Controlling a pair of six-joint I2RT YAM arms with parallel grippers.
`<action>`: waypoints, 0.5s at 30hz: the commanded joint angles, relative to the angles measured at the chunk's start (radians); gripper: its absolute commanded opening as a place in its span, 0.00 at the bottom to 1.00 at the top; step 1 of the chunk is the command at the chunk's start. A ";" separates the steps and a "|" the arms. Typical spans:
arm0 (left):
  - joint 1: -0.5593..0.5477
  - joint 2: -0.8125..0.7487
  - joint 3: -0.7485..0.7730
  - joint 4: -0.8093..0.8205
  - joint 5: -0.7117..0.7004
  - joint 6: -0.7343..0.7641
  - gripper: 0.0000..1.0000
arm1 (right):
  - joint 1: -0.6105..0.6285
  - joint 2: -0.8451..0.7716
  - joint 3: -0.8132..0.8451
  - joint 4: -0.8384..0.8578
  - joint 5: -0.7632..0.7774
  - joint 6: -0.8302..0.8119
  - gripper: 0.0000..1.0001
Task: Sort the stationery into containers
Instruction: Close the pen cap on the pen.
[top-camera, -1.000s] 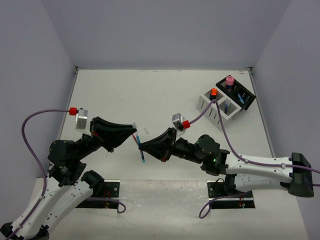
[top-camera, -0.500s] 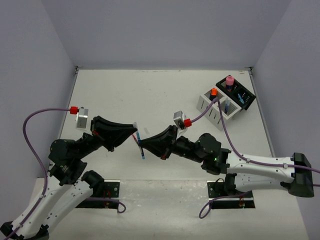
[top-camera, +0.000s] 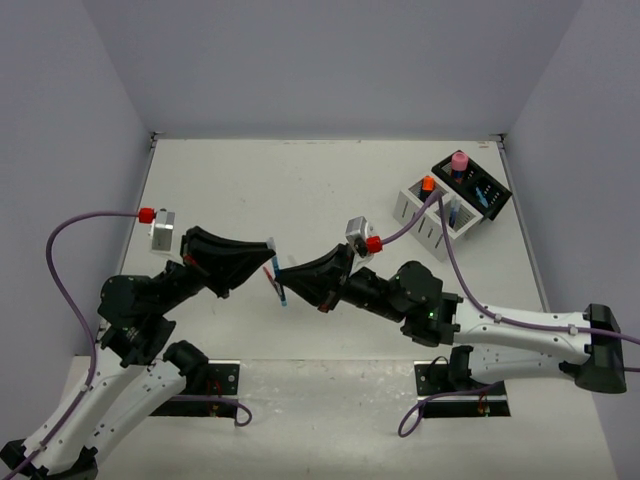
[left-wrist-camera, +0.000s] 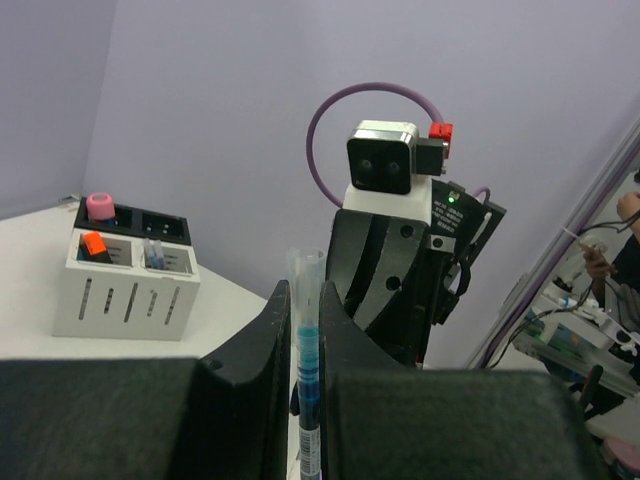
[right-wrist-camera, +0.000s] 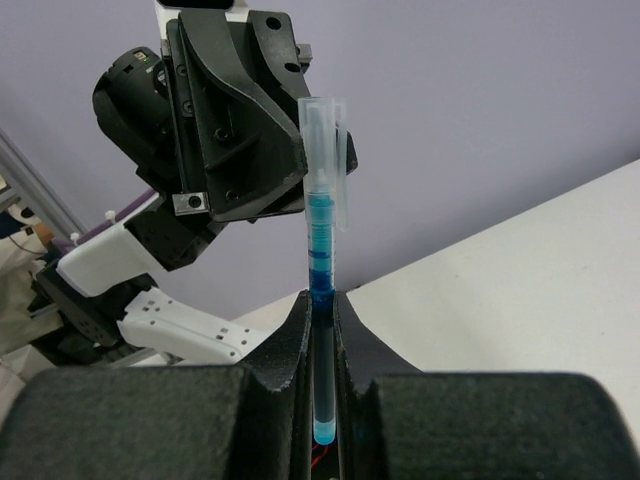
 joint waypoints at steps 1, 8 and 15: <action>-0.001 0.025 0.031 -0.093 -0.011 0.009 0.00 | 0.005 -0.001 0.086 0.093 0.046 -0.121 0.00; -0.001 0.018 0.023 -0.109 -0.049 0.010 0.06 | 0.004 0.010 0.081 0.124 0.059 -0.149 0.00; -0.001 0.050 0.113 -0.141 -0.028 0.045 0.32 | 0.005 0.039 0.074 0.117 -0.001 -0.176 0.00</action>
